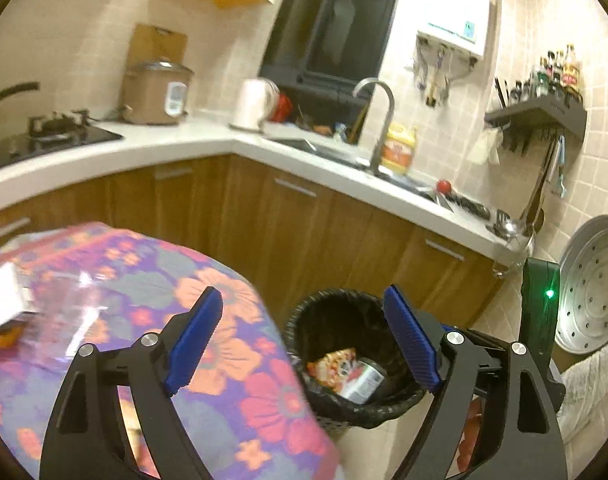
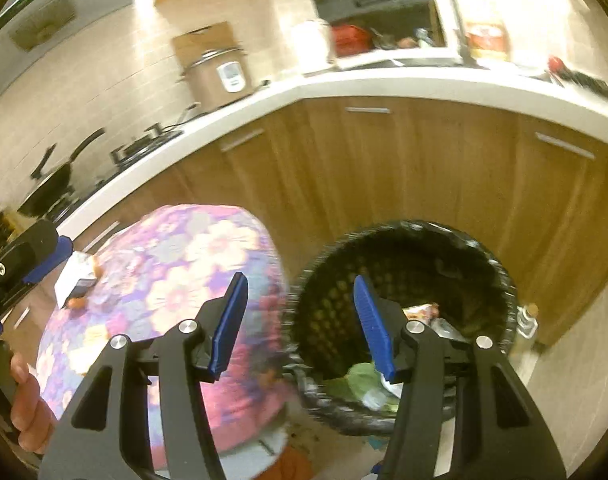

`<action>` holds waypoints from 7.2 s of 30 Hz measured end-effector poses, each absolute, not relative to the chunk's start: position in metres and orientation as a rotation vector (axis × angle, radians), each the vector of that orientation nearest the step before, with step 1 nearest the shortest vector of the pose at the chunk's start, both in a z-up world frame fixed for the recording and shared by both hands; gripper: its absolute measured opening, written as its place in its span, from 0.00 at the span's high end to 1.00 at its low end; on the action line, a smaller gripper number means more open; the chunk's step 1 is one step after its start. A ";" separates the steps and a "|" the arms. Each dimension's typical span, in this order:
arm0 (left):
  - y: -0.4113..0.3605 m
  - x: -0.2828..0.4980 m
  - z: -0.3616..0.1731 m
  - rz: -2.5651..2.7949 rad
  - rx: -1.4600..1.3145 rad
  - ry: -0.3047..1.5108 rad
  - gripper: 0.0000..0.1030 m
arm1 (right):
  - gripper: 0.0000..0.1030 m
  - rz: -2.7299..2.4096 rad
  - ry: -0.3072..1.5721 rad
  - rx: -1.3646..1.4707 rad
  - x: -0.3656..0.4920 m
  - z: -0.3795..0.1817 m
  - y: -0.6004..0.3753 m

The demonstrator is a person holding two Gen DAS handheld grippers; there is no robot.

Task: Collect trash
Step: 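Move both tools back over the table toward the carton and peels, then grasp the white milk carton with the left tool while the right tool grasps an orange peel, then carry carton and peel over the wastebasket and open both tools to drop them, then move both tools back over the table toward the wrapper and orange, then grasp an orange peel with the left tool while the right tool grasps the clear plastic wrapper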

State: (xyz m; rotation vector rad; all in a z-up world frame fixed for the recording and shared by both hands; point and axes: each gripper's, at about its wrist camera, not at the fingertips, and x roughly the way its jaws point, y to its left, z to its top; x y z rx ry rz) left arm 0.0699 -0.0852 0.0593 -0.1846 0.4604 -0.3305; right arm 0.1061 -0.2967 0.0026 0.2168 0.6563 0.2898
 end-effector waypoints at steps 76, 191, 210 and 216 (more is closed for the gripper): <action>0.170 0.119 -0.021 -0.066 0.134 0.798 0.42 | 0.50 0.568 0.930 -0.001 0.107 -0.048 -0.066; 0.174 0.075 0.063 -0.077 -0.283 0.527 0.34 | 0.46 0.506 0.784 -0.014 0.152 0.015 -0.055; 0.207 0.138 -0.041 -0.014 -0.359 0.858 0.44 | 0.36 0.493 0.946 -0.003 0.217 -0.052 0.023; 0.198 0.138 -0.052 -0.036 -0.334 0.869 0.65 | 0.47 0.523 0.956 -0.032 0.220 -0.057 0.031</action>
